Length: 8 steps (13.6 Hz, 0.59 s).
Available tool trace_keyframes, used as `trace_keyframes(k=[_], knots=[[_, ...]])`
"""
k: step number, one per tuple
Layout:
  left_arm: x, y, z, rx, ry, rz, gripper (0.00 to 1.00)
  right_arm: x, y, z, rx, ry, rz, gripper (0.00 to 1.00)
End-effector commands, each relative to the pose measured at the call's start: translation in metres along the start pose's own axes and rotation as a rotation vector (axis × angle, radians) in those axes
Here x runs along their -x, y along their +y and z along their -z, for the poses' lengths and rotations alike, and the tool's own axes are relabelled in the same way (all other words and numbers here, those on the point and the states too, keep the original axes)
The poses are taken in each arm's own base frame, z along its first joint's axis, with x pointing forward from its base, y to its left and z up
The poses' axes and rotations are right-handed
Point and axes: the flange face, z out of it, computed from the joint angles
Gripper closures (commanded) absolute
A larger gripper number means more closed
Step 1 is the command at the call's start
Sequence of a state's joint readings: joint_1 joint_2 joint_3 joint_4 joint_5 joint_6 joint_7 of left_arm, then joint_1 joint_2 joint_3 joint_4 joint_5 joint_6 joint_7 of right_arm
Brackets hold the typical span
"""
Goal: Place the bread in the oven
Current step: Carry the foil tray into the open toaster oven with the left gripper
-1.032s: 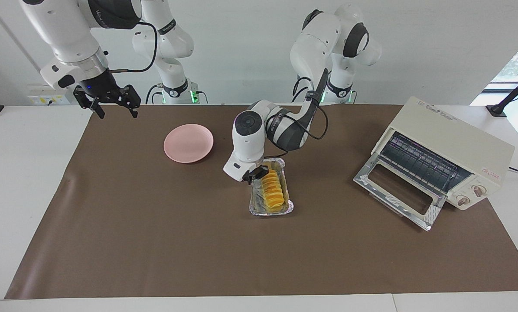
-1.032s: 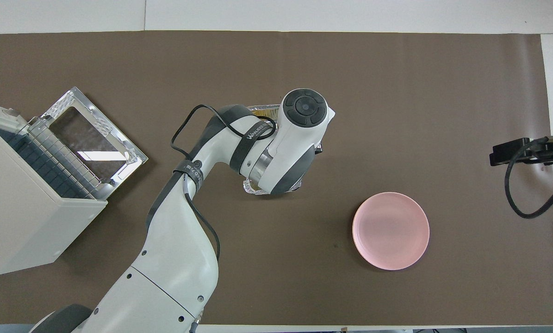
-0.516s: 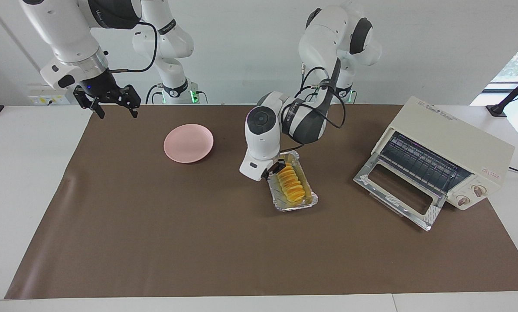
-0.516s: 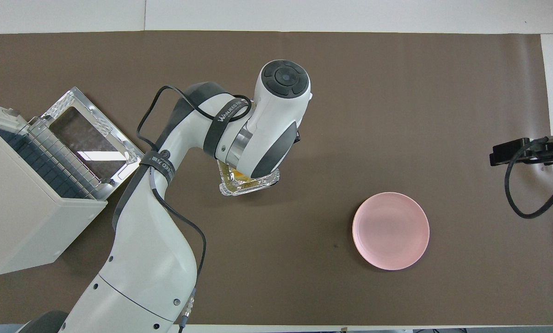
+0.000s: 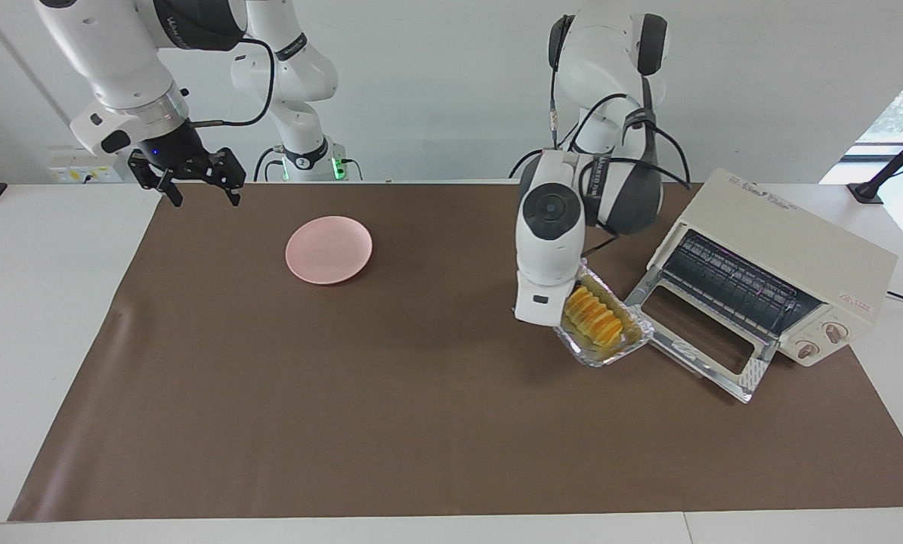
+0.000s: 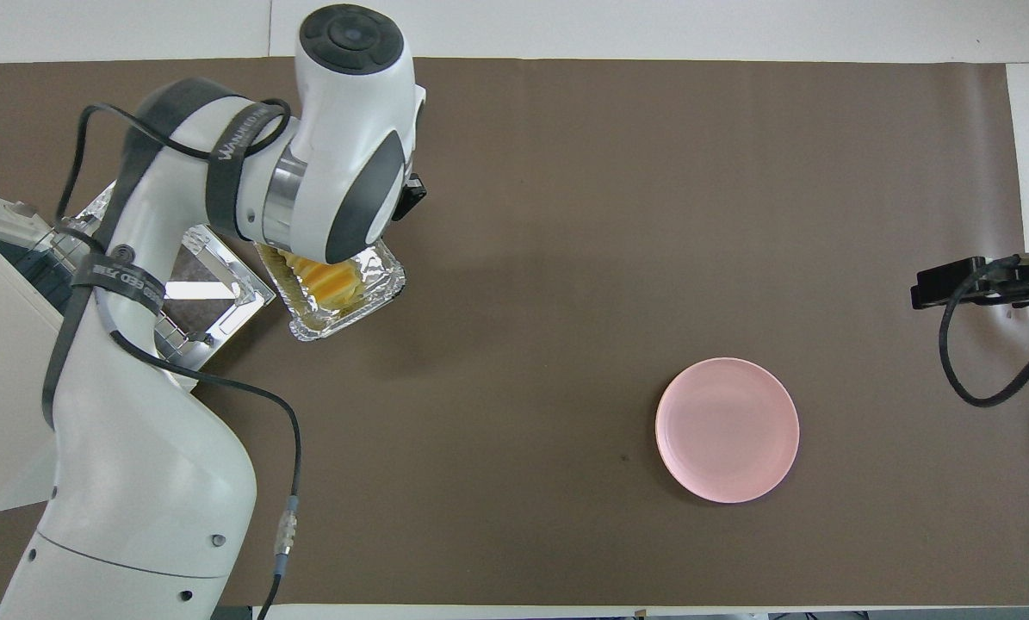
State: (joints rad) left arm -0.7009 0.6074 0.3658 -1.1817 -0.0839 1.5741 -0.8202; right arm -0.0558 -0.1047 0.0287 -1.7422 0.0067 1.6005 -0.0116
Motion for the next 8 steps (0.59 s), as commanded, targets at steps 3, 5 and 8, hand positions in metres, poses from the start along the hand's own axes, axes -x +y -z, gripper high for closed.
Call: trace_keyframes(k=[3, 5, 8], knots=[[-0.104, -0.107, -0.017, 0.054, -0.094, 0.227, 1.00, 0.006, 0.002, 0.001, 0.012, -0.006, 0.011, 0.00], [-0.133, -0.144, -0.028, 0.060, -0.106, 0.292, 1.00, 0.006, 0.002, 0.001, 0.012, -0.006, 0.011, 0.00], [-0.150, -0.177, -0.039, 0.054, -0.133, 0.315, 1.00, 0.006, 0.002, 0.001, 0.012, -0.006, 0.011, 0.00]])
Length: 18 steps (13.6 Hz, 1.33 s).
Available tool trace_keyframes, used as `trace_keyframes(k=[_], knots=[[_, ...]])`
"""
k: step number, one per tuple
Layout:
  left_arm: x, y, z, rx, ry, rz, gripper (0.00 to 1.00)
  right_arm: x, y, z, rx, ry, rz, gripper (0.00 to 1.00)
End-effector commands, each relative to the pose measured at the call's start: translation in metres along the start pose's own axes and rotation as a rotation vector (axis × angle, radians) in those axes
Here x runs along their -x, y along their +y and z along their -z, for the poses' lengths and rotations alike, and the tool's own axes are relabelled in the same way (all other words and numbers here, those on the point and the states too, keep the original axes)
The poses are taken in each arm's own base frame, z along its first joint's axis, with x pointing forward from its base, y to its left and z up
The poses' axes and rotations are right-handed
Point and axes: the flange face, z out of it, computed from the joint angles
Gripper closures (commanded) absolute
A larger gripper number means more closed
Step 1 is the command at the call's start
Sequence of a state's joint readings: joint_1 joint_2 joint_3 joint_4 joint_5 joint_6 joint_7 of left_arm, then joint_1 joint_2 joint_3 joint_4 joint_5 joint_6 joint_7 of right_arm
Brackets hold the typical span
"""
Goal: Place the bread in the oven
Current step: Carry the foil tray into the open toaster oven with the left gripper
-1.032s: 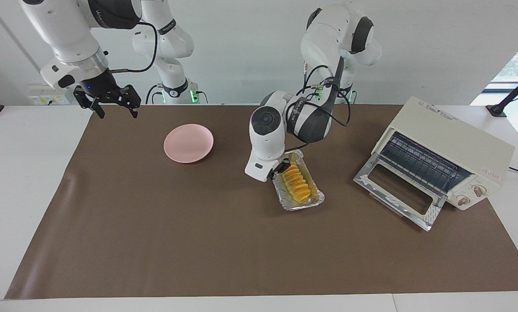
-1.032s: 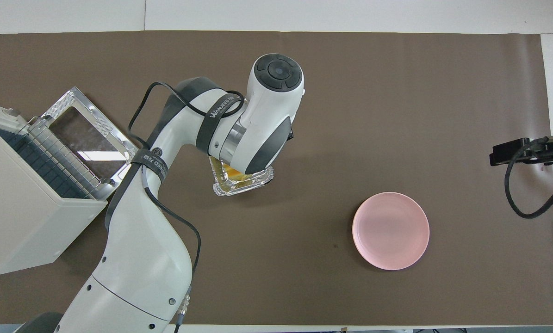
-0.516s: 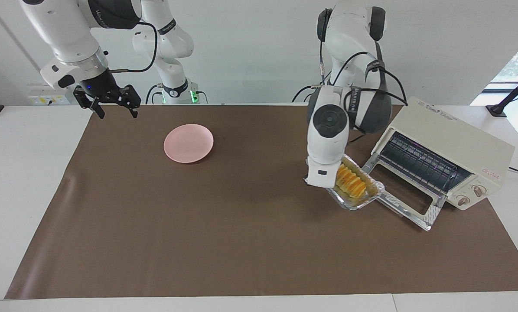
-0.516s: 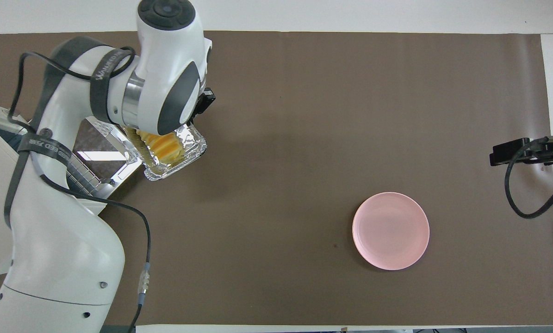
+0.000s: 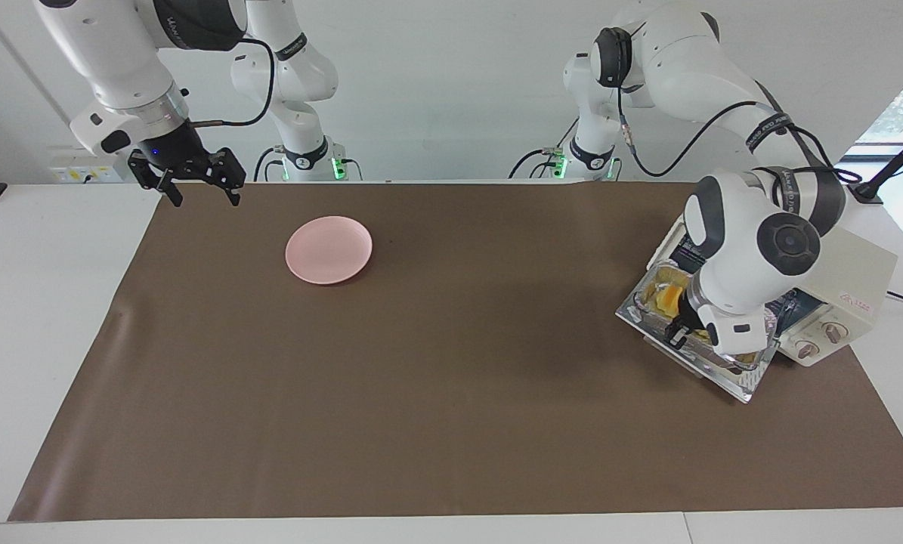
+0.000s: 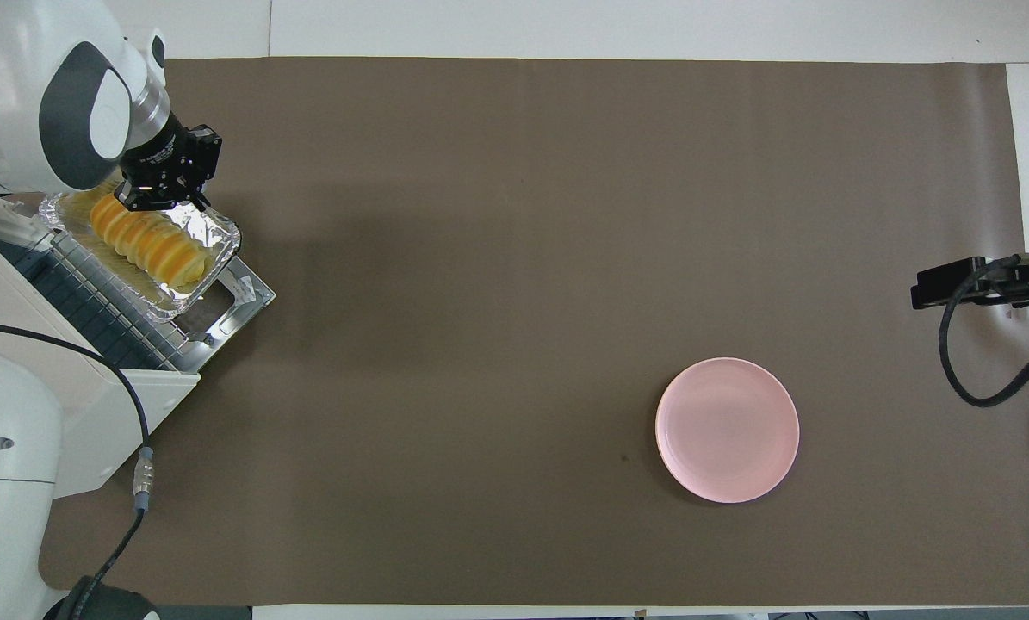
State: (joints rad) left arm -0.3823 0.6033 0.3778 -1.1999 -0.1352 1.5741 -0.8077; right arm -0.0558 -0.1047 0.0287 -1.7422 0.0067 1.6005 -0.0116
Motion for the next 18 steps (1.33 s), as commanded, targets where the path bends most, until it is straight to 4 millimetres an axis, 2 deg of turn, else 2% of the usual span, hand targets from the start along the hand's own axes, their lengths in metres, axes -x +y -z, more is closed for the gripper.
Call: trace_keyframes(k=[1, 4, 8, 11, 15, 18], knots=[[-0.008, -0.020, -0.008, -0.001, -0.044, -0.017, 1.00, 0.006, 0.002, 0.001, 0.012, -0.006, 0.011, 0.00], [-0.003, -0.044, -0.027, -0.046, -0.120, -0.011, 1.00, 0.006, 0.001, 0.001, 0.011, -0.006, 0.013, 0.00], [-0.003, -0.052, -0.031, -0.078, -0.145, -0.010, 1.00, 0.006, 0.001, 0.001, 0.012, -0.006, 0.013, 0.00], [-0.014, -0.069, -0.033, -0.124, -0.130, -0.064, 1.00, 0.006, 0.001, 0.001, 0.010, -0.006, 0.013, 0.00], [-0.021, -0.073, -0.034, -0.148, -0.099, -0.154, 1.00, 0.006, 0.002, 0.001, 0.012, -0.006, 0.011, 0.00], [-0.040, -0.081, -0.036, -0.106, -0.057, -0.147, 1.00, 0.006, 0.002, 0.001, 0.010, -0.006, 0.011, 0.00]])
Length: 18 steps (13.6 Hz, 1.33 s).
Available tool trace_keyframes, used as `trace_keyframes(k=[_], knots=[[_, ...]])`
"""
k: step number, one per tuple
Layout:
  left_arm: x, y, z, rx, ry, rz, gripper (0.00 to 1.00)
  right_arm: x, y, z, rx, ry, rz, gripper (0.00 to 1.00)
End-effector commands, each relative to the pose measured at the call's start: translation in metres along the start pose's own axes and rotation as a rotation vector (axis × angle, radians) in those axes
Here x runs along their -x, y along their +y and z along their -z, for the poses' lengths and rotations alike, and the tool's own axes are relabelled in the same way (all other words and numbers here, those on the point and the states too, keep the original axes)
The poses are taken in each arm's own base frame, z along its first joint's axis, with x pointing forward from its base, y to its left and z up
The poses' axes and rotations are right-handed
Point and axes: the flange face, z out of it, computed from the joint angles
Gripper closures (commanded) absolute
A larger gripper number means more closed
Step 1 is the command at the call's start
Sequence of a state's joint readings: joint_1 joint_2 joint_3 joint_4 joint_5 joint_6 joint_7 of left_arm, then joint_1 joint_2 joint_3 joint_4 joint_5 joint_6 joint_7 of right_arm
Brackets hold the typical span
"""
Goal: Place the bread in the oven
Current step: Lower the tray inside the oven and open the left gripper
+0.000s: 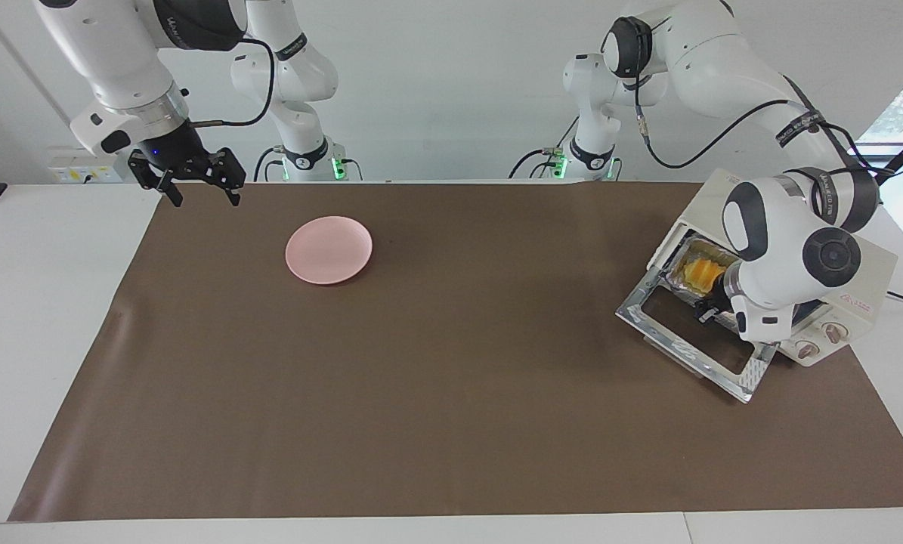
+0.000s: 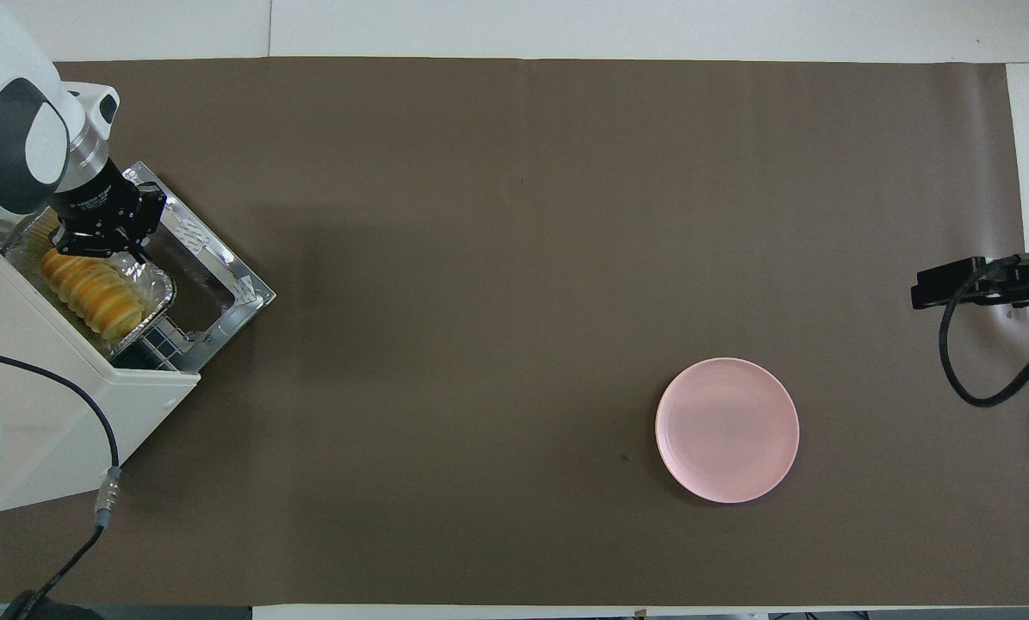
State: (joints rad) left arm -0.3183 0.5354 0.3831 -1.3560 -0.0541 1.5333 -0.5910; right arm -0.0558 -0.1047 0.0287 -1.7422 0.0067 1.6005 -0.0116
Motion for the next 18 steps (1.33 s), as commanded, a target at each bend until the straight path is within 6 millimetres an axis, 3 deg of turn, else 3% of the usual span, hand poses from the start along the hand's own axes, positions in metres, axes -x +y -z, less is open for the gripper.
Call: trace_keyframes(k=[1, 18], knots=[[-0.011, -0.021, -0.004, 0.021, 0.031, -0.028, 1.00, 0.006, 0.002, 0.001, 0.012, -0.006, 0.011, 0.00], [0.000, -0.043, -0.024, -0.088, -0.048, -0.061, 1.00, 0.006, 0.001, 0.001, 0.012, -0.006, 0.013, 0.00]])
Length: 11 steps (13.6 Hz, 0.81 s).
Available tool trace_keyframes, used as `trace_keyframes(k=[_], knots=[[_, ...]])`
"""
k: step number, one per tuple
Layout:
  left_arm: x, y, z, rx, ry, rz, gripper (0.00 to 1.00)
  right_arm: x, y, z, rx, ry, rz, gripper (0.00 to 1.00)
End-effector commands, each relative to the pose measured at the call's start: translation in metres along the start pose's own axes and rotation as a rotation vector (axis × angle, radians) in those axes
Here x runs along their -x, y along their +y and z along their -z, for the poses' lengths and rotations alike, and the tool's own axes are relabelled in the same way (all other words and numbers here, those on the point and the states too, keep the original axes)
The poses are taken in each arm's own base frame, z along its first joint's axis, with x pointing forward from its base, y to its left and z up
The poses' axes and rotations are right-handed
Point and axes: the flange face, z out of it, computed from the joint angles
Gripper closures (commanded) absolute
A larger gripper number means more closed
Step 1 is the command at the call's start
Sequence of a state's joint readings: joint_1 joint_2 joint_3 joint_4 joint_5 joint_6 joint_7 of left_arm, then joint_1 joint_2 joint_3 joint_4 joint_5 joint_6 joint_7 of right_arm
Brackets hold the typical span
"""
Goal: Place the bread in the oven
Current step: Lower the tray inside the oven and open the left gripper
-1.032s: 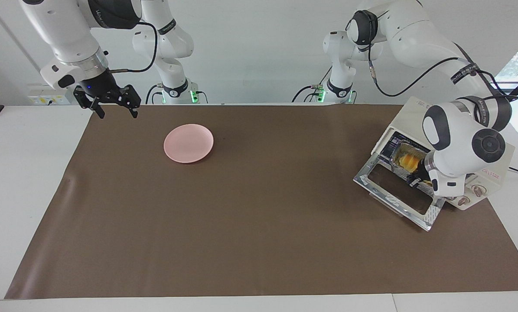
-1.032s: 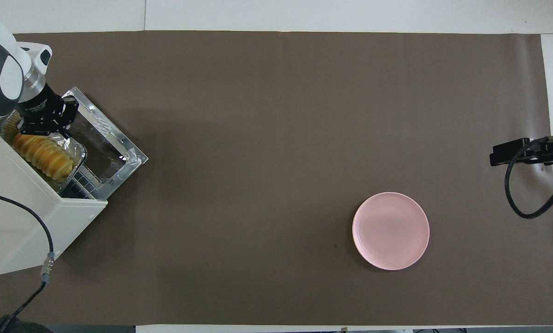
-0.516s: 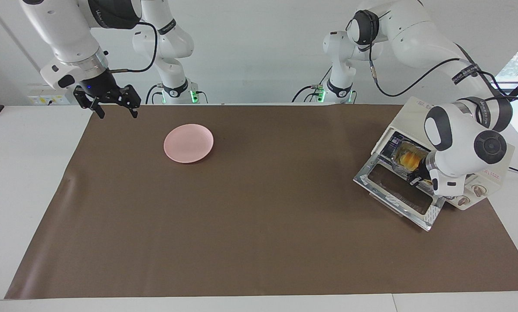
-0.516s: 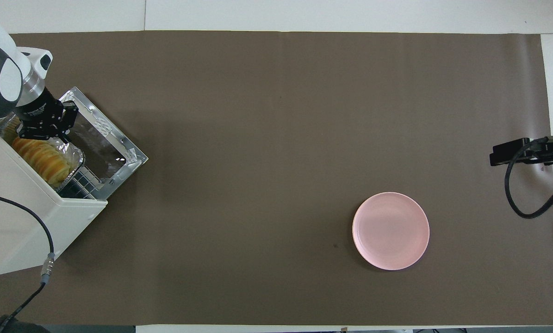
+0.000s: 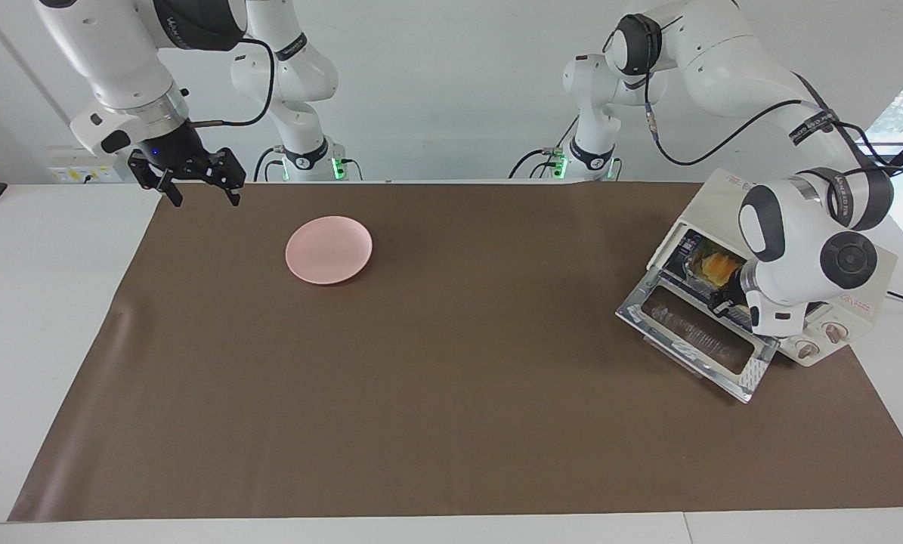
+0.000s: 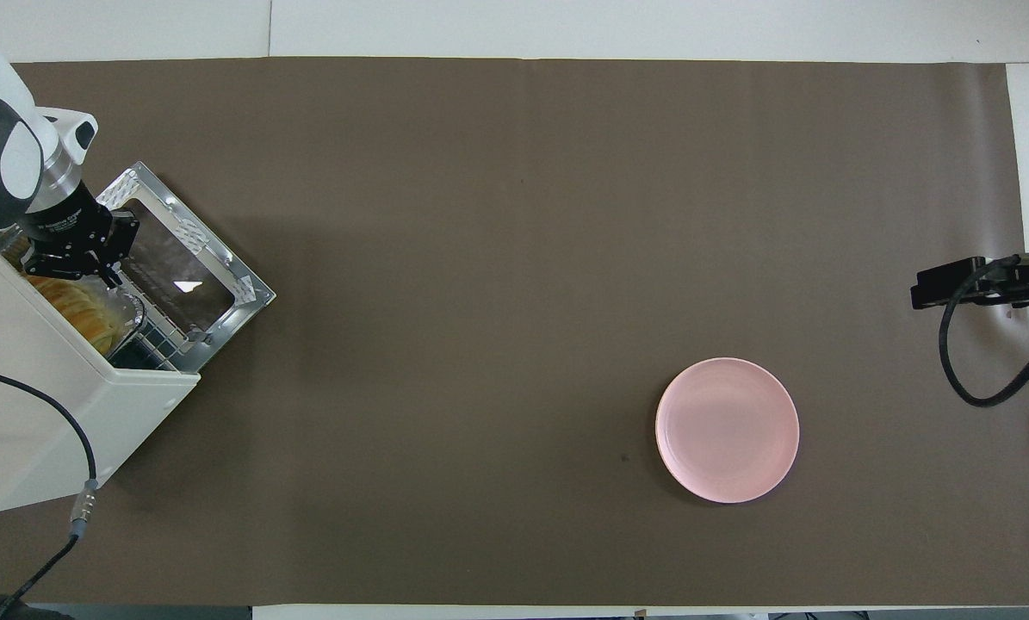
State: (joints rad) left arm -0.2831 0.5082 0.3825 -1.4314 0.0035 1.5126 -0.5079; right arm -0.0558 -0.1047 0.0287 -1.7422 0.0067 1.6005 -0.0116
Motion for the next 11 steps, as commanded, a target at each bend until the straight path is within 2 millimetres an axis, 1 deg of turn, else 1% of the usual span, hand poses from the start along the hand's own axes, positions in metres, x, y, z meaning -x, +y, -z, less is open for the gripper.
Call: trace_keyframes(k=[1, 4, 5, 6, 7, 11], knots=[[0.0116, -0.0095, -0.0024, -0.020, -0.004, -0.015, 1.00, 0.0057, 0.0020, 0.0009, 0.012, -0.006, 0.011, 0.00], [0.0123, -0.0079, -0.0023, -0.016, -0.001, -0.022, 1.00, 0.0057, 0.0012, 0.0008, 0.012, -0.006, 0.013, 0.00], [0.0116, -0.0086, -0.0016, -0.014, 0.002, -0.021, 0.81, 0.0057, 0.0011, 0.0008, 0.010, -0.006, 0.013, 0.00], [0.0115, -0.0085, -0.0015, -0.013, 0.003, -0.021, 0.30, 0.0057, 0.0012, 0.0008, 0.012, -0.006, 0.013, 0.00], [0.0124, -0.0069, -0.0003, -0.013, 0.007, -0.022, 0.00, 0.0057, 0.0020, 0.0009, 0.012, -0.006, 0.011, 0.00], [0.0145, -0.0004, 0.0058, -0.004, 0.028, -0.035, 0.00, 0.0057, 0.0020, 0.0009, 0.012, -0.006, 0.011, 0.00]])
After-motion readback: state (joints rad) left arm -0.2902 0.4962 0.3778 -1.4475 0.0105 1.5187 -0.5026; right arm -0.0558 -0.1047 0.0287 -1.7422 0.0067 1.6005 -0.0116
